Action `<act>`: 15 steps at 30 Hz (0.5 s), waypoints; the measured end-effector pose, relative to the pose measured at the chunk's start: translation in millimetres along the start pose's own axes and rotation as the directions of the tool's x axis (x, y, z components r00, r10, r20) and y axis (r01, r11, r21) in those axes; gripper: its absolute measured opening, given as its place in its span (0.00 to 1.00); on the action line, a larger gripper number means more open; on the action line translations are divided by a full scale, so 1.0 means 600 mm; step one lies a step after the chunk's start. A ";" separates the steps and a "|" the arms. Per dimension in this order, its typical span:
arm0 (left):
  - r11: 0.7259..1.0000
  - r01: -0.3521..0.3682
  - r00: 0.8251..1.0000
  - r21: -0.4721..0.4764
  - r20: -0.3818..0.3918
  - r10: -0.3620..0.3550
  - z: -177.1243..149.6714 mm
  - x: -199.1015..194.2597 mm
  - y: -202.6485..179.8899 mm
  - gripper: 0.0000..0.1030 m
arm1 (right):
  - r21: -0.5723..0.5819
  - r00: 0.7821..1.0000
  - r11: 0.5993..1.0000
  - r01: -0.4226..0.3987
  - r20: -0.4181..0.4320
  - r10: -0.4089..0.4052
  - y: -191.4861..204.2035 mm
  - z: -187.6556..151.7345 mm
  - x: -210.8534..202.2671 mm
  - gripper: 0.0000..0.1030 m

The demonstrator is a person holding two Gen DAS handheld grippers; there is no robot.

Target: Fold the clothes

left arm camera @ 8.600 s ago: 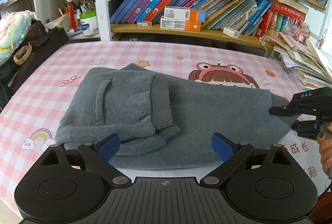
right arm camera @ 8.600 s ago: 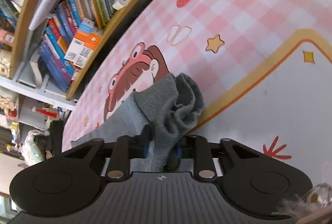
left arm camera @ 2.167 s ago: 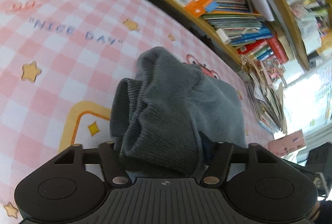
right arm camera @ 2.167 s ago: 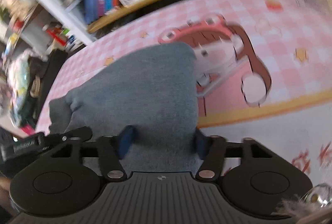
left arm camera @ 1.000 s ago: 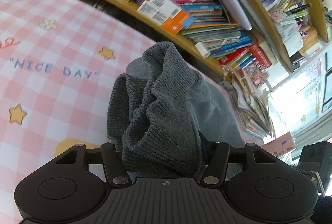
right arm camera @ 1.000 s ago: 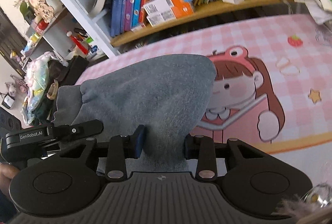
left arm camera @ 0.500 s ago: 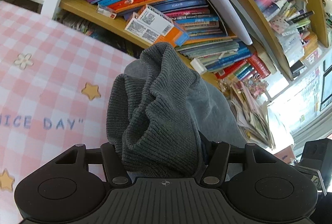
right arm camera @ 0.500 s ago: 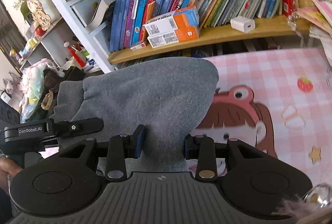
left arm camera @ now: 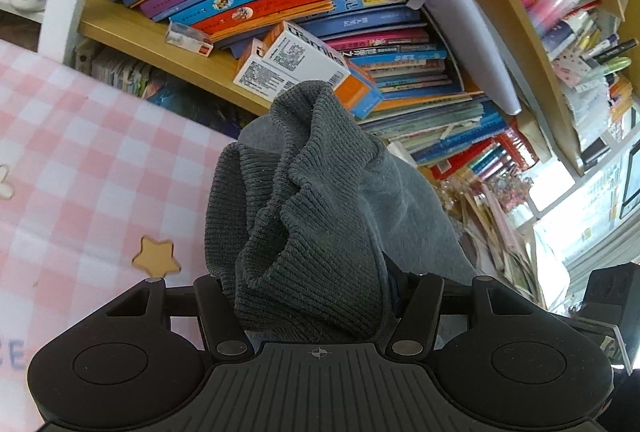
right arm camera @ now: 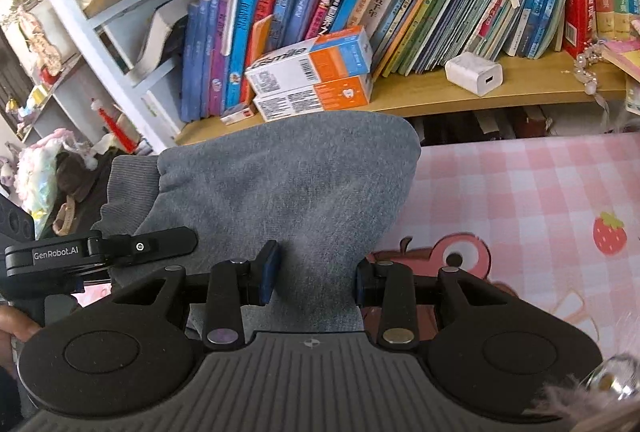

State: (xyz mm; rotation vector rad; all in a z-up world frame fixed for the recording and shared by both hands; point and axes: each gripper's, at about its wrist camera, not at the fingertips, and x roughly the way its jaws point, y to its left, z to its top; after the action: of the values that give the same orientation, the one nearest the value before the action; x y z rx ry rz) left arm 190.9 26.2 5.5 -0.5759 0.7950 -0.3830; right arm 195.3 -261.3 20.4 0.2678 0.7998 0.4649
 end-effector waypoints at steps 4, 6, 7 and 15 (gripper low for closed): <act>1.000 -0.004 1.000 -0.004 -0.004 0.004 0.011 0.030 0.011 0.56 | -0.003 1.000 1.000 0.006 -0.004 -0.006 -0.017 0.012 0.027 0.32; 1.000 -0.006 1.000 -0.004 -0.008 0.006 0.014 0.041 0.017 0.56 | -0.002 1.000 1.000 0.007 -0.007 -0.007 -0.024 0.014 0.038 0.32; 1.000 -0.007 1.000 -0.005 -0.013 0.007 0.014 0.046 0.020 0.56 | 0.002 1.000 1.000 0.006 -0.011 -0.006 -0.028 0.014 0.044 0.32; 0.999 -0.041 0.999 -0.024 -0.026 0.041 -0.002 0.064 0.042 0.66 | 0.047 0.999 0.999 0.004 -0.034 -0.003 -0.055 -0.001 0.067 0.43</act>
State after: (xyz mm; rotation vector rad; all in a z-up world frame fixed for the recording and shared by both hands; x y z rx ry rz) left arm 217.5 25.4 -31.9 -0.5777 0.8362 -0.3440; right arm 228.9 -270.0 -18.5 0.3029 0.8452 0.4486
